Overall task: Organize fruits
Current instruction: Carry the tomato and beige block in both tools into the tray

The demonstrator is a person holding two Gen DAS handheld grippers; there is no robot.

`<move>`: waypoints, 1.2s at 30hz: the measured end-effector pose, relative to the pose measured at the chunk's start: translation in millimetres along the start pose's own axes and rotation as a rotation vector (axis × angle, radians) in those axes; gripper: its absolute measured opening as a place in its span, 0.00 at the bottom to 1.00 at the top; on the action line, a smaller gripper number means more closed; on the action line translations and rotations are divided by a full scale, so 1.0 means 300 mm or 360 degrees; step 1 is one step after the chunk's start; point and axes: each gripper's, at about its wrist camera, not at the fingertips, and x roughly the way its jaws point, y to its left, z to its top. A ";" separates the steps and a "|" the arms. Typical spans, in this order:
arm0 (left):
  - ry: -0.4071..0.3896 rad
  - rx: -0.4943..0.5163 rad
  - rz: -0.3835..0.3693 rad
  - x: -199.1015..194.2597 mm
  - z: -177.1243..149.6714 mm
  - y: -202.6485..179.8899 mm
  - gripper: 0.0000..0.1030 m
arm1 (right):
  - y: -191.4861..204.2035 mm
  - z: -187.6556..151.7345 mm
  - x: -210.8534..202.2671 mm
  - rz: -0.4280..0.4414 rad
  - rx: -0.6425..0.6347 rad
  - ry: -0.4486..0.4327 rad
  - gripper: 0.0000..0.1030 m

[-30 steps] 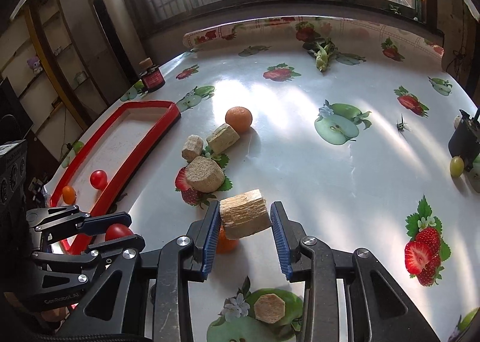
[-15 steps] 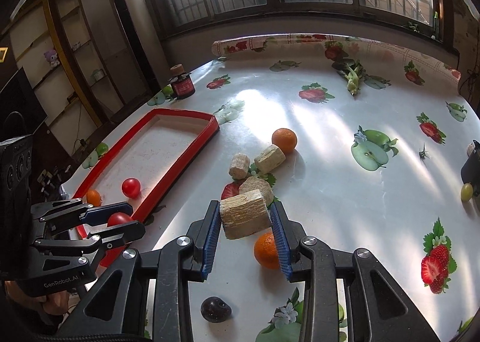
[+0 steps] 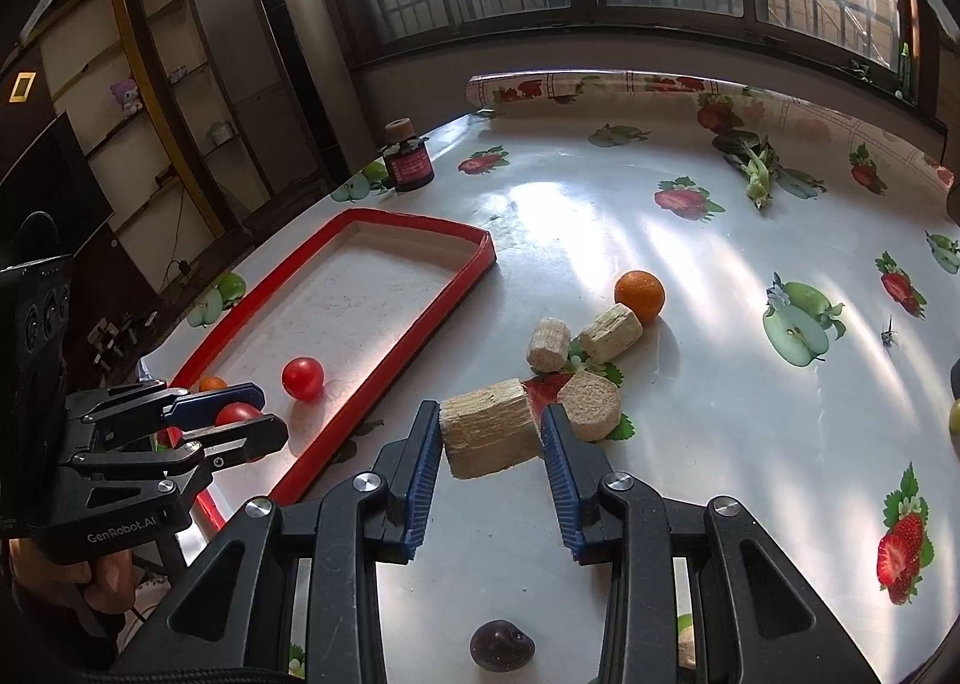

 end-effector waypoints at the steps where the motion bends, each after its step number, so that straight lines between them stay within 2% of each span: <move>1: -0.0003 -0.0010 0.0009 -0.002 0.001 0.012 0.30 | 0.008 0.003 0.006 0.0010 -0.0002 0.0003 0.33; 12: -0.0043 -0.0148 0.0147 -0.034 0.032 0.204 0.30 | 0.154 0.074 0.119 0.0154 -0.0073 0.0033 0.33; 19: -0.0012 -0.0222 0.0225 0.001 0.049 0.325 0.30 | 0.253 0.129 0.246 0.0224 -0.0125 0.0090 0.33; 27: 0.0056 -0.0245 0.0253 0.073 0.051 0.384 0.30 | 0.302 0.164 0.387 0.0233 -0.0159 0.0176 0.33; 36: 0.0130 -0.0255 0.0260 0.138 0.051 0.411 0.30 | 0.311 0.164 0.478 0.0195 -0.0191 0.0240 0.33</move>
